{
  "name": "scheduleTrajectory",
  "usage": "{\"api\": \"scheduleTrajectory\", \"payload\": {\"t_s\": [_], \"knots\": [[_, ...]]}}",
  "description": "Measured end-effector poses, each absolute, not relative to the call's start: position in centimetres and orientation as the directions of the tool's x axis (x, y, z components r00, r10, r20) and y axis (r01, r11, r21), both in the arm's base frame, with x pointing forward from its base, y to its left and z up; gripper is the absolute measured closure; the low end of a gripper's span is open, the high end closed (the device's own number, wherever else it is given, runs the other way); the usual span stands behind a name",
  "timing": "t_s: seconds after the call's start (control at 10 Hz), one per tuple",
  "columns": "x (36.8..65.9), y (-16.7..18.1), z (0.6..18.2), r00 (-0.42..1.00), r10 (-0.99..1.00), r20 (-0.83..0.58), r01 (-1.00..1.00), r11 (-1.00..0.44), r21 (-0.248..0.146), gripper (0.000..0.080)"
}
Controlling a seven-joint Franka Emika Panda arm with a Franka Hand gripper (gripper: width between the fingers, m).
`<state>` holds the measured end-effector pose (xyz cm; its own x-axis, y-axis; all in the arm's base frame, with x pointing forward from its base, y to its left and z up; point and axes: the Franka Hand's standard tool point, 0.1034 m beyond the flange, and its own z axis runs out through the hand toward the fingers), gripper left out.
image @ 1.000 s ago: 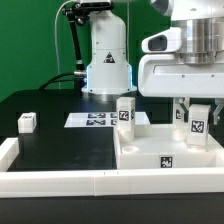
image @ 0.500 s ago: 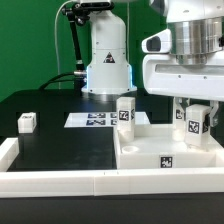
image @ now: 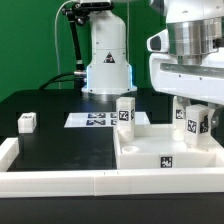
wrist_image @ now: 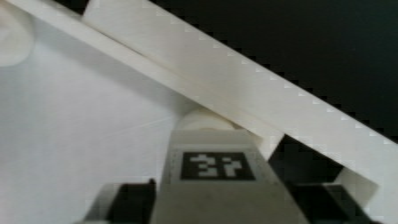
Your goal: Assemble square table
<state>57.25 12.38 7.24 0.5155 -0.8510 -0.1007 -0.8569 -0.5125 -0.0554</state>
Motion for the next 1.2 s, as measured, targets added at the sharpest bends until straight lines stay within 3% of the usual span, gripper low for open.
{"api": "scheduleTrajectory", "payload": {"t_s": [0.1,0.2,0.3,0.6,1.0,1.2], "knots": [[57.25,12.4,7.24,0.545,-0.832,-0.097,-0.838,-0.542,-0.058,0.0277],[57.25,12.48,7.27,0.596,-0.797,-0.092,-0.803,-0.593,-0.063,0.0277],[57.28,12.46,7.32,0.683,-0.726,-0.082,-0.73,-0.68,-0.072,0.0176],[57.27,12.5,7.28,0.874,-0.483,-0.055,-0.486,-0.87,-0.087,0.0151],[57.31,12.26,7.24,0.969,-0.244,-0.028,-0.246,-0.965,-0.094,0.015],[57.18,12.26,7.56,0.999,-0.041,0.01,-0.04,-0.997,-0.072,0.015]]}}
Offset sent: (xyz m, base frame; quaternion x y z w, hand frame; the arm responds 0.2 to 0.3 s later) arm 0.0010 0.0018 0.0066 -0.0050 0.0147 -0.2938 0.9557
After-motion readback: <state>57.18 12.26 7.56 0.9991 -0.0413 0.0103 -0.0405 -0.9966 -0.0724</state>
